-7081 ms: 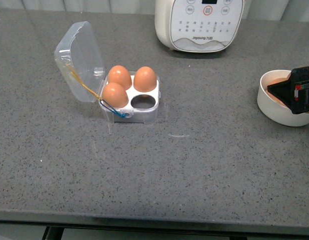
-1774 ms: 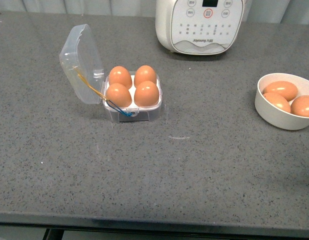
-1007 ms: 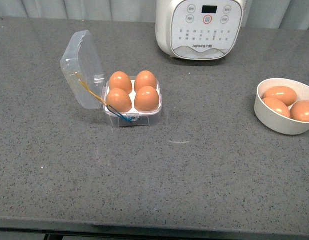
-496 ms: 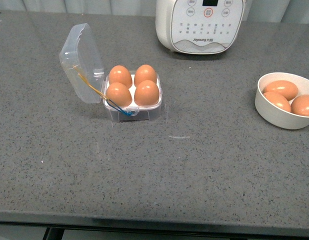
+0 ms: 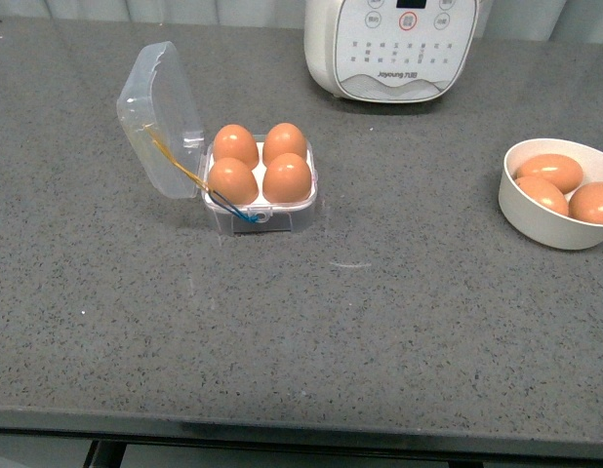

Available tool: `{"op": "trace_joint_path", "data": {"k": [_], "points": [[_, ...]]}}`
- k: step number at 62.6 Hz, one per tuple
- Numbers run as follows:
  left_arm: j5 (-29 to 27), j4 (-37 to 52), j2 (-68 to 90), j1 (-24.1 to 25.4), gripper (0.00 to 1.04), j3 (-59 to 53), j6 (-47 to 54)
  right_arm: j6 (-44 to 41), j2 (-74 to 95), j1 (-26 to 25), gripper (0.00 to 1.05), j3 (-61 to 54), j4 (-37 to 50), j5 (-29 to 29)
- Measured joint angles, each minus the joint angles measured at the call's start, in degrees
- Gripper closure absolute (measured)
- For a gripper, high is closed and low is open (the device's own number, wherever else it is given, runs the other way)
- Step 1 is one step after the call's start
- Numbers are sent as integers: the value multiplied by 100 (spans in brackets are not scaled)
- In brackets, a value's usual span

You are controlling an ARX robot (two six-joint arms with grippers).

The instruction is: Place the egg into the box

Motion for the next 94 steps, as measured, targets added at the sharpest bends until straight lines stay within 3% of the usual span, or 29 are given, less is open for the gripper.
{"op": "trace_joint_path", "data": {"k": [12,15,20,38,42,56,94], "points": [[0,0,0,0,7,0,0,-4,-22,0,103,0,-28,4],[0,0,0,0,7,0,0,0,-22,0,92,0,-28,2],[-815,-391,981,55,7,249,-741,0,-22,0,71,0,-28,9],[-887,2417,5073,761,7,601,-1825,0,-22,0,23,0,-28,4],[-925,2975,6087,813,7,907,-2046,2,-22,0,8,0,-28,4],[-1126,3711,8000,378,7,1561,-2409,4,-22,0,9,0,-28,4],[-1169,4054,9735,-323,7,2590,-2822,4,-22,0,9,0,-28,4]]}}
